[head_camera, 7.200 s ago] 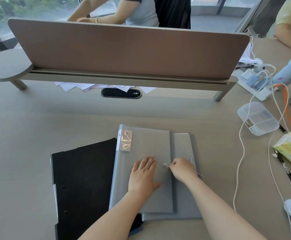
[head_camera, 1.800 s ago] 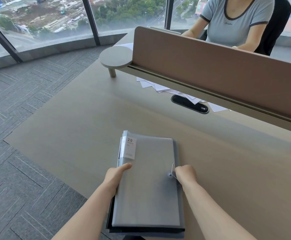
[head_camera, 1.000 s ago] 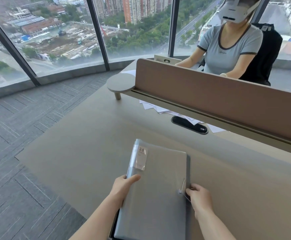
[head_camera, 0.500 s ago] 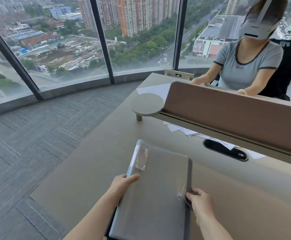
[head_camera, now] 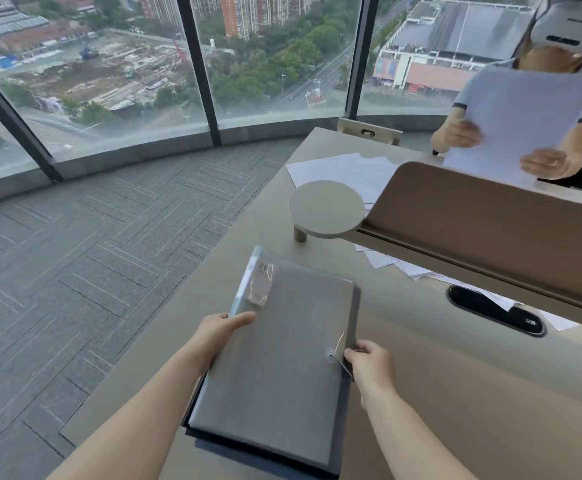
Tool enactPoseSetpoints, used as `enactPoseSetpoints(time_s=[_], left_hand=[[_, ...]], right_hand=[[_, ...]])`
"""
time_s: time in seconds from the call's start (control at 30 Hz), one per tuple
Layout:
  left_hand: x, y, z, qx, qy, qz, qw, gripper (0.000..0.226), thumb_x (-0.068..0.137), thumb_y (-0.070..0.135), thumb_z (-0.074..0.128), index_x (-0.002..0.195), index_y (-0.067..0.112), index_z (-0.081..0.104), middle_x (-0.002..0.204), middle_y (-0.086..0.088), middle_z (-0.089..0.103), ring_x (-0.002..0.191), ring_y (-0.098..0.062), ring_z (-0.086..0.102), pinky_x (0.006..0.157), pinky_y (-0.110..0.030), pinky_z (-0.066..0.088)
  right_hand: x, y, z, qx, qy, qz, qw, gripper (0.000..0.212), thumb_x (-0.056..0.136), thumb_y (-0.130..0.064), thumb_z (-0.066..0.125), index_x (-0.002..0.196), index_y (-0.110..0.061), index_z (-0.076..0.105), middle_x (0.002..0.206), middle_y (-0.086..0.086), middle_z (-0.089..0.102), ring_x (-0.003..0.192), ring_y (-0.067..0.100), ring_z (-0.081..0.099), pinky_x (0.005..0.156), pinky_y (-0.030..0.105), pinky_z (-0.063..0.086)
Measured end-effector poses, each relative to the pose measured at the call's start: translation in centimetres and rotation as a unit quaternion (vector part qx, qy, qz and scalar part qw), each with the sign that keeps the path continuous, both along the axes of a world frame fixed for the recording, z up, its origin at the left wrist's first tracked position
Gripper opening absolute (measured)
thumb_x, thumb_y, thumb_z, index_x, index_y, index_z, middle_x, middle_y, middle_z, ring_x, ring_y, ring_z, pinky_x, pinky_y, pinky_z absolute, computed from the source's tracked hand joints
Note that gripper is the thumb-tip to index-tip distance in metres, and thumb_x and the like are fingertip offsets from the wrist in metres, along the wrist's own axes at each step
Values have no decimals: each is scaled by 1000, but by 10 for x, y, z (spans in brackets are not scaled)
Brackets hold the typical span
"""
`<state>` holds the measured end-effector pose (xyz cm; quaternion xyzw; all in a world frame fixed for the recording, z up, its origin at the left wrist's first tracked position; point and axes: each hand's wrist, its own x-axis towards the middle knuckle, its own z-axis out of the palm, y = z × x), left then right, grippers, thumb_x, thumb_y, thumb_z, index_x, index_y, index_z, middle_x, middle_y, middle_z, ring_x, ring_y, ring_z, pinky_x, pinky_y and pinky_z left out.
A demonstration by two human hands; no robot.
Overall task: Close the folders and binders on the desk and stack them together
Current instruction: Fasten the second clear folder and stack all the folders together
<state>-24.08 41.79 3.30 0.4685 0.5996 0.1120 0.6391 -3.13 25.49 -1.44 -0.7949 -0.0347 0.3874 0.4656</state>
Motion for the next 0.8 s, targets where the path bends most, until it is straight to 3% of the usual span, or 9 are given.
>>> enactPoseSetpoints(time_s=[0.23,0.37,0.47,0.6,0.8], left_hand=[[2,54,-14,12,3,-6,1000,34,83,29,78,103,2,72,95,-19,77,81,-33,75,70,-38,62],[7,75,-24,22,2,-14,1000,32,83,30,77,106,8,70,97,-16,77,85,-32,75,72,-39,61],[11,85,-31,30,-5,-24,999,30,85,29,75,108,11,70,97,-12,77,79,-26,75,65,-34,60],[15,94,-38,30,-1,-25,999,31,85,29,75,109,11,70,99,-13,77,82,-29,75,69,-37,61],[18,106,-47,25,5,-31,999,31,84,30,76,109,12,70,98,-13,78,80,-28,75,66,-35,60]], right_hand=[[5,53,-7,-12,-13,18,1000,14,79,-4,64,72,-16,67,73,0,70,70,23,62,70,33,51],[8,71,-13,-21,-9,23,999,14,77,-4,63,72,-17,68,77,0,73,76,27,67,77,40,56],[13,81,-18,-25,-5,22,999,14,75,-5,63,70,-16,68,77,2,74,78,29,69,77,42,57],[16,91,-23,-32,-2,23,999,15,77,-5,63,72,-19,68,78,1,74,79,28,70,79,40,56],[17,99,-32,-43,-9,29,999,15,77,-6,63,67,-17,65,72,0,71,69,23,62,68,32,49]])
